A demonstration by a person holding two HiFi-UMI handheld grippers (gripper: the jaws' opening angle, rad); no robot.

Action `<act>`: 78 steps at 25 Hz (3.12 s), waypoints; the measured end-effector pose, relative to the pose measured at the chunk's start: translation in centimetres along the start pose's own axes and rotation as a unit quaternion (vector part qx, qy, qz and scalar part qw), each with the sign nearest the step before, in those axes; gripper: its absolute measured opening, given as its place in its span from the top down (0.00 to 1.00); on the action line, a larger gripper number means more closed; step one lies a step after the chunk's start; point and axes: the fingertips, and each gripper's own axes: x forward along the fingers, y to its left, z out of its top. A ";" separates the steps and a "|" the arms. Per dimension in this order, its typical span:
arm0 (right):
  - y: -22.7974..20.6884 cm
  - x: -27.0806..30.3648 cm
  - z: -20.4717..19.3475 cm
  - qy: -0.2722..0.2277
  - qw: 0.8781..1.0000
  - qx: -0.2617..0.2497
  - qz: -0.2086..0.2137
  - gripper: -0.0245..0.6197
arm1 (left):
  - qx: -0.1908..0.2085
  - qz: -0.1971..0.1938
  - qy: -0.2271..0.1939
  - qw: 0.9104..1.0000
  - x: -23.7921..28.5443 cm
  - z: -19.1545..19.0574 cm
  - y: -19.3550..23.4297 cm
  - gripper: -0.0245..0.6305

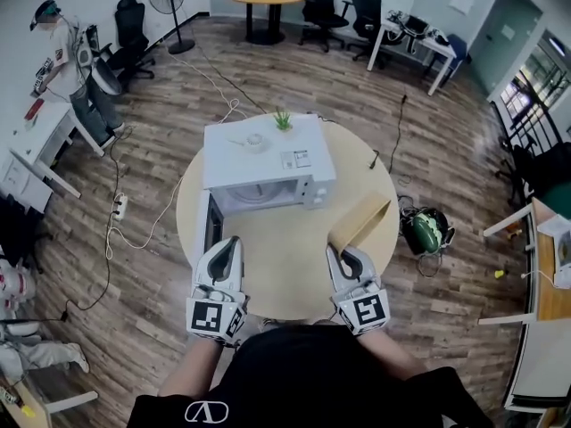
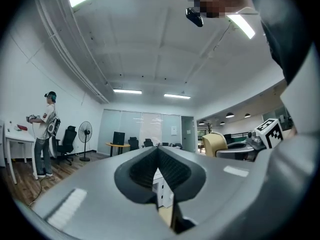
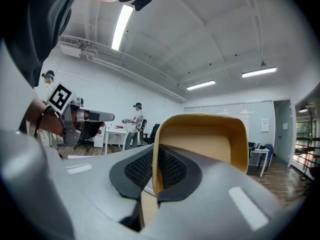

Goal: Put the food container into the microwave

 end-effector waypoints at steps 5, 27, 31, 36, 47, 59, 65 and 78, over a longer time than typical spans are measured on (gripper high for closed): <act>-0.8 2.0 0.6 -0.010 1.000 -0.020 0.009 0.94 | 0.001 0.004 -0.003 1.000 1.7 -0.2 0.9 0.96; -4.8 8.5 1.0 -0.007 0.994 -0.064 0.092 0.94 | 0.009 0.069 0.000 0.998 5.7 -0.9 1.1 0.96; -4.3 9.9 0.9 -0.003 0.990 -0.081 0.114 0.94 | 0.009 0.081 0.003 0.997 6.0 -1.2 1.8 0.96; -2.4 12.2 -0.6 0.021 0.977 -0.123 0.172 0.94 | -0.001 0.086 0.012 0.996 6.0 -2.2 1.6 0.96; 5.7 16.1 -9.3 0.119 0.892 -0.208 0.382 0.94 | -0.036 0.109 0.046 0.992 4.4 -6.8 2.2 0.96; 12.6 15.7 -22.1 0.239 0.755 -0.289 0.538 0.94 | -0.098 0.134 0.092 0.982 1.5 -12.2 2.2 0.96; 11.6 19.5 -27.4 0.278 0.732 -0.339 0.521 0.94 | -0.114 0.149 0.108 0.976 0.1 -14.2 2.6 0.96; 7.6 30.8 -32.5 0.338 0.764 -0.375 0.402 0.94 | -0.140 0.166 0.141 0.966 -2.4 -17.5 2.3 0.96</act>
